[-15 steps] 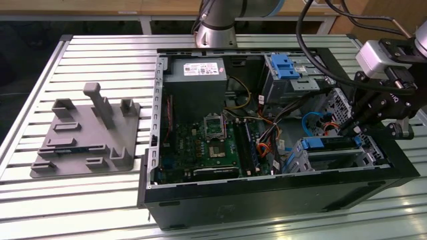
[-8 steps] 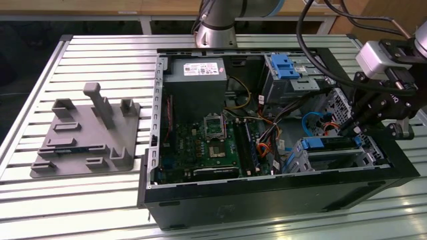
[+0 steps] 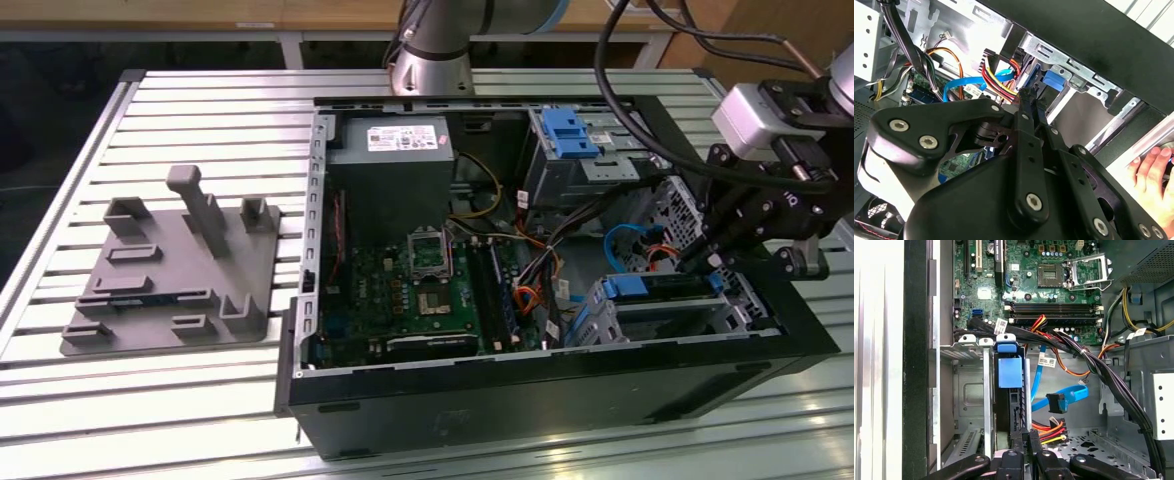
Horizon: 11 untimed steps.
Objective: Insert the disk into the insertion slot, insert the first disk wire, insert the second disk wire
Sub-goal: 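Insert the first disk wire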
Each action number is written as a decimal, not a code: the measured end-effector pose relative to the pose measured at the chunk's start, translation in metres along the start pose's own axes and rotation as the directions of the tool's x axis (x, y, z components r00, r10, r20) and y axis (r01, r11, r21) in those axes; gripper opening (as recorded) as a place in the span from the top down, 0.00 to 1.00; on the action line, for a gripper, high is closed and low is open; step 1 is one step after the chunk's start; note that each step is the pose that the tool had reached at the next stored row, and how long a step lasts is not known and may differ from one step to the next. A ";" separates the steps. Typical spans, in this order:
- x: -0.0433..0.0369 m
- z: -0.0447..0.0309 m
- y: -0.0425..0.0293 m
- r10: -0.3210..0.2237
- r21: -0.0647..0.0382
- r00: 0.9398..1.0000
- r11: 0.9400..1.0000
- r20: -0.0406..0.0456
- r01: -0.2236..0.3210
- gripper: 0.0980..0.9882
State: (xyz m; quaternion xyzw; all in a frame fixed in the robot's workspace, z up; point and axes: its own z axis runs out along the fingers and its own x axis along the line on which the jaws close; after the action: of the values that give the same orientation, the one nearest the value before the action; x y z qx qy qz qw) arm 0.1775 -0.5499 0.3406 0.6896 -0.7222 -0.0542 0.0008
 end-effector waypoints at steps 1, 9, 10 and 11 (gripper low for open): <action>0.0000 0.0000 0.0000 0.000 0.000 1.000 1.000 0.000 0.000 0.93; 0.0001 0.0006 -0.0001 -0.010 -0.001 1.000 1.000 -0.003 0.010 0.93; 0.0001 0.0007 -0.0001 -0.017 -0.001 1.000 1.000 -0.004 0.017 0.93; 0.0001 0.0008 -0.0001 -0.025 -0.002 1.000 1.000 -0.005 0.025 0.93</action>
State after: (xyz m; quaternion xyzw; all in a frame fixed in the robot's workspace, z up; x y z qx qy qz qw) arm 0.1775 -0.5499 0.3398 0.6986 -0.7136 -0.0531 0.0025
